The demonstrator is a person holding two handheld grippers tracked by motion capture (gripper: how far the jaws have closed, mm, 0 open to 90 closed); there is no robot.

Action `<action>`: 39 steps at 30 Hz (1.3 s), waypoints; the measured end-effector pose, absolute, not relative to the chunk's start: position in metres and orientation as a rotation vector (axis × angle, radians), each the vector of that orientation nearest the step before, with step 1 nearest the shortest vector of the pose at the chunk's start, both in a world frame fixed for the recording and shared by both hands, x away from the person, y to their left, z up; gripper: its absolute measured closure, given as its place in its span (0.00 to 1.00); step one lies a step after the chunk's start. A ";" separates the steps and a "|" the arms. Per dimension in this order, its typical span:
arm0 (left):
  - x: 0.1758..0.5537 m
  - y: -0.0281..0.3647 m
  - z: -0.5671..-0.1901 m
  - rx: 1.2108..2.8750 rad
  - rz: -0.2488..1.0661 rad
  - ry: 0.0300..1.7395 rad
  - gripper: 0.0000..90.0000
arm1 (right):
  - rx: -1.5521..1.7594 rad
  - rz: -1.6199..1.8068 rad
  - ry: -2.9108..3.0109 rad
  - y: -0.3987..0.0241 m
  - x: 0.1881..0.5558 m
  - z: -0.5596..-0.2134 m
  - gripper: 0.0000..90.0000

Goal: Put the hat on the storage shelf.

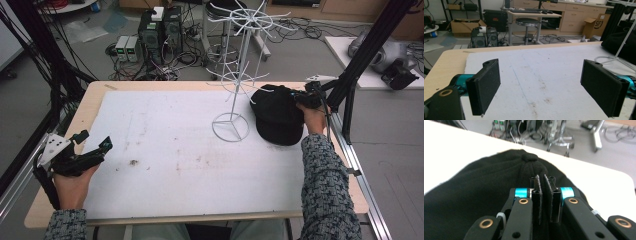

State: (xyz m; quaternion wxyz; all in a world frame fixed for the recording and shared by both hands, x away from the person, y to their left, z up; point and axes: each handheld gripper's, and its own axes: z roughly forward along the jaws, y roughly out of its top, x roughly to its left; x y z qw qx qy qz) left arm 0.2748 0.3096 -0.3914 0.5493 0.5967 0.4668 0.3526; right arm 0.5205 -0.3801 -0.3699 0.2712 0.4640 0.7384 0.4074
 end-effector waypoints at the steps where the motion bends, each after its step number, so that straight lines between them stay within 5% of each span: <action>1: 0.274 0.309 -0.391 1.412 0.835 1.104 0.18 | 1.242 1.105 1.979 -0.380 0.518 -0.367 0.95; 39: 0.271 0.305 -0.384 1.394 0.825 1.073 0.18 | 0.932 1.402 1.613 -0.421 0.424 -0.250 0.95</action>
